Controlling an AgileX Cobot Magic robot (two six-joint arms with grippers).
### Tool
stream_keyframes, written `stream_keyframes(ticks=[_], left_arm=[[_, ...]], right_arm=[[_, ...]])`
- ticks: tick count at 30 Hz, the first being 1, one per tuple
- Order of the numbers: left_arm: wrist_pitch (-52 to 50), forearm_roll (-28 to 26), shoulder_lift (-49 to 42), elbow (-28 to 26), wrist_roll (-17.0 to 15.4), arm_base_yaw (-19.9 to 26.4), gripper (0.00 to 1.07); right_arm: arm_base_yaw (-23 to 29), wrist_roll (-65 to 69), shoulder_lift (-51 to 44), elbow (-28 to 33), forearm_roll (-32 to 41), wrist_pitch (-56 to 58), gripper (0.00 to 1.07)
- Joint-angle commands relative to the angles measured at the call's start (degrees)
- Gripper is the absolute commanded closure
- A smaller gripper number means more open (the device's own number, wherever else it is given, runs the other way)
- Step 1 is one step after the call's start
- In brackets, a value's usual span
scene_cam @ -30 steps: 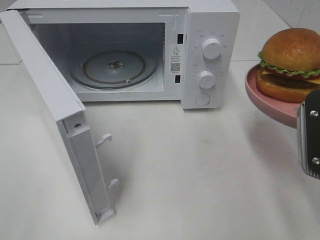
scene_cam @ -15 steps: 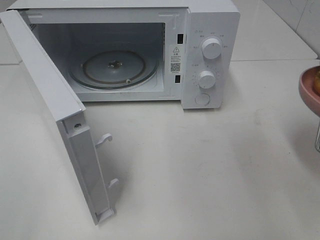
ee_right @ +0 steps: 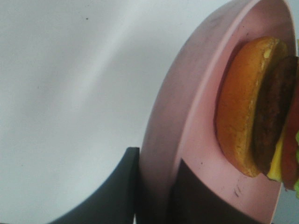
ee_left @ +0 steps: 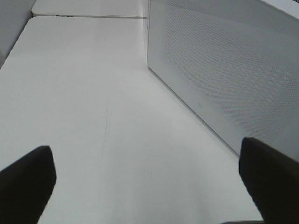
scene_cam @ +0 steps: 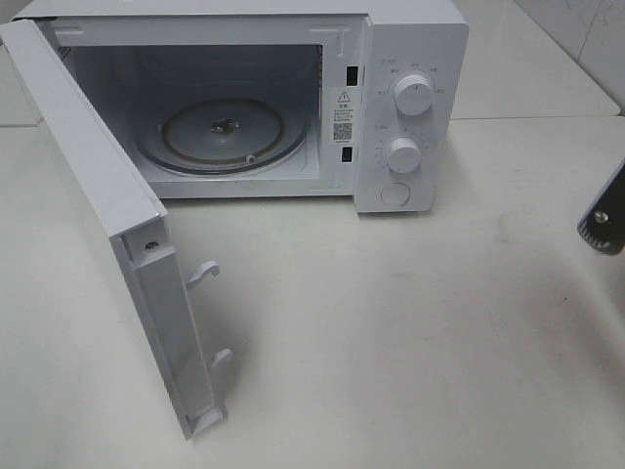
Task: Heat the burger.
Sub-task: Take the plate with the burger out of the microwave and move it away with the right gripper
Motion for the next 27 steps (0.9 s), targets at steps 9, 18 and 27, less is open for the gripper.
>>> stream_keyframes(ticks=[9,18,27], left_arm=[[-0.7,-0.1,-0.4,0.2,0.0,-0.1,0.07],[-0.7,-0.1,-0.4,0.2,0.0,-0.1,0.07],[-0.7,-0.1,-0.4,0.2,0.0,-0.1,0.07]], right_arm=[[-0.1,15.8,12.5,-7.8,-4.8,9.0,1.01],[-0.1,26.1,20.3,-13.3,-3.8,12.8,1.01],[-4.2,30.6,27.2,-14.4,-1.6,12.7,0.98]])
